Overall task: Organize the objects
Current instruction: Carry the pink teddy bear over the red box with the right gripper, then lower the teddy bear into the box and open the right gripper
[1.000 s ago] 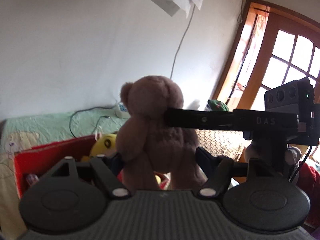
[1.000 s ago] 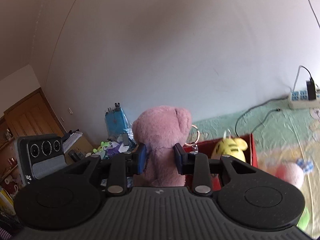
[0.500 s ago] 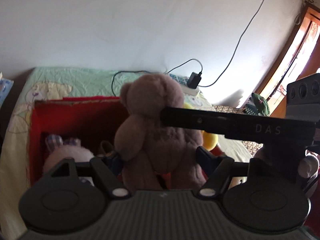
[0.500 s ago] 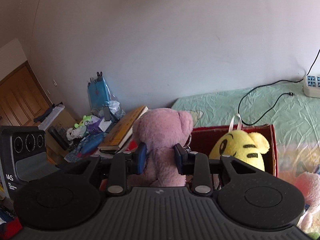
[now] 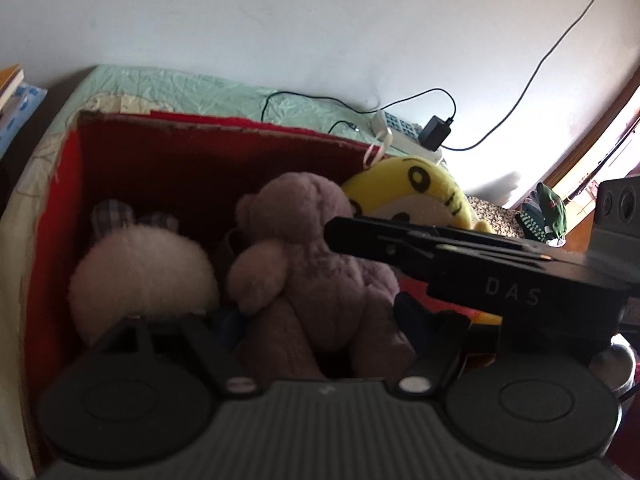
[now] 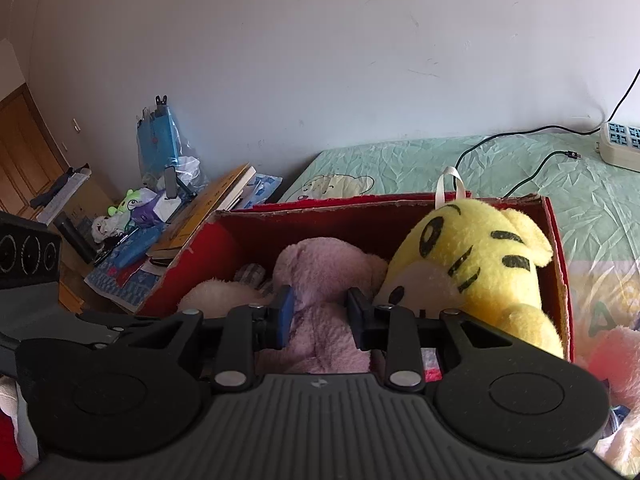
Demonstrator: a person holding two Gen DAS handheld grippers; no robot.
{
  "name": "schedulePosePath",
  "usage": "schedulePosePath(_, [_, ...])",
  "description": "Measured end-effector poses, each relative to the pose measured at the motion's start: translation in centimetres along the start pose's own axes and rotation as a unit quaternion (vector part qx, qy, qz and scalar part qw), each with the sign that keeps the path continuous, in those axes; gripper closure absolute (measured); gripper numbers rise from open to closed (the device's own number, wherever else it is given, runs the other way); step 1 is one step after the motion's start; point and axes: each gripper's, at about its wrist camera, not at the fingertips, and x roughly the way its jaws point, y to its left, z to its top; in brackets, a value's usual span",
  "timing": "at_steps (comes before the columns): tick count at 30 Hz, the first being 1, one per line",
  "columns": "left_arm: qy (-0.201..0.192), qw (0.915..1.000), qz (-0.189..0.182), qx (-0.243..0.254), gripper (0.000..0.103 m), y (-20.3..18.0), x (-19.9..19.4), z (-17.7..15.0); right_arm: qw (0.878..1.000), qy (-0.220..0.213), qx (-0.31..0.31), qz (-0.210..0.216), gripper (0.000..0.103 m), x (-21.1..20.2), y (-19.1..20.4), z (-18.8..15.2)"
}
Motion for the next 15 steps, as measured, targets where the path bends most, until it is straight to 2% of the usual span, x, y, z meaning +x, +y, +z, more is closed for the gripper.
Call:
schedulePosePath(3, [0.006,0.9995,0.029,0.014,0.026,-0.3,0.0,-0.6,1.000,-0.009,0.006,-0.010,0.075,0.0,-0.3,-0.1])
schedulePosePath(6, [0.011,0.9987,0.042,0.026,0.022,-0.7,0.0,-1.0,0.999,-0.017,0.042,0.011,0.074,-0.7,-1.0,-0.3])
schedulePosePath(12, [0.023,0.9970,0.063,0.039,0.017,-1.6,0.4,-1.2,0.998,0.001,0.061,0.010,0.074,-1.5,-0.8,-1.6])
schedulePosePath(15, [0.034,0.9942,0.085,0.057,0.015,-2.4,0.6,-1.3,0.997,0.004,0.071,0.007,0.073,-2.1,-0.7,-2.5])
